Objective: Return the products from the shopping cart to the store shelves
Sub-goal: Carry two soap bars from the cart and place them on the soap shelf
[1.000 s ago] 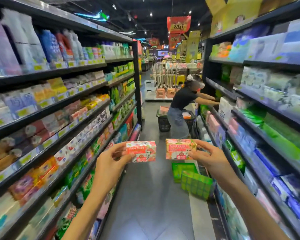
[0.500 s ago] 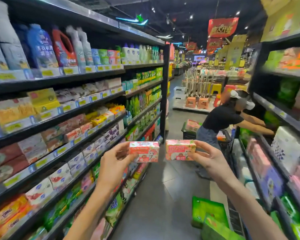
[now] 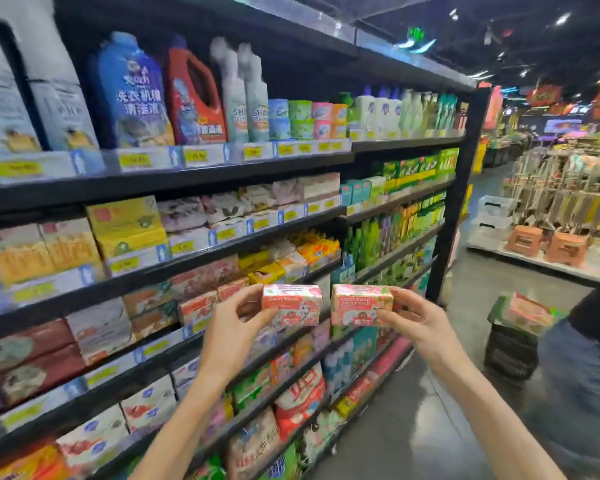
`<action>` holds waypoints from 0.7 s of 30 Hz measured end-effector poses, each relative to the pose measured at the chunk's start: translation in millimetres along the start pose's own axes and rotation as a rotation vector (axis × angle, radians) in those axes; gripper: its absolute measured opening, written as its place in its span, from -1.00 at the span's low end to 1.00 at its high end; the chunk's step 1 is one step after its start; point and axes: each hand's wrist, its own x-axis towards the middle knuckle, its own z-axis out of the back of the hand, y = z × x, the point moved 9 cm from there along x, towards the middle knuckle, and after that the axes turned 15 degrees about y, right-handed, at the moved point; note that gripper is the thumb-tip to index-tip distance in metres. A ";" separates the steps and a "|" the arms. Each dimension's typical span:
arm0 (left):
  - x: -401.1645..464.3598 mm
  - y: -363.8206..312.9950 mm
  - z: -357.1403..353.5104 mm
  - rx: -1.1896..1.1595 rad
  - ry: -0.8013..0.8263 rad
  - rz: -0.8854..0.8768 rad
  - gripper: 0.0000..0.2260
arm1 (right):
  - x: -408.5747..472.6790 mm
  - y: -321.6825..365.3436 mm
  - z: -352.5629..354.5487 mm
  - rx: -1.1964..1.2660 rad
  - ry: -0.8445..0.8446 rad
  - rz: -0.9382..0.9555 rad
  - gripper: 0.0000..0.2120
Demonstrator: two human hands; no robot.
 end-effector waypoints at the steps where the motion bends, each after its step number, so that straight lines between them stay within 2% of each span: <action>1: 7.4 8.5 8.1 0.012 -0.035 0.024 -0.67 | 23.0 -4.4 -4.4 0.012 0.041 0.009 -0.60; 11: 28.5 78.8 65.0 0.113 -0.419 0.291 -0.57 | 201.9 -30.8 -74.5 0.016 0.419 0.096 -0.63; 16: 27.8 97.4 79.0 0.152 -0.564 0.380 -0.59 | 247.3 -41.4 -109.1 0.007 0.551 0.123 -0.60; 21: 31.4 129.3 91.3 0.149 -0.638 0.462 -0.57 | 271.2 -54.5 -131.2 0.002 0.616 0.114 -0.56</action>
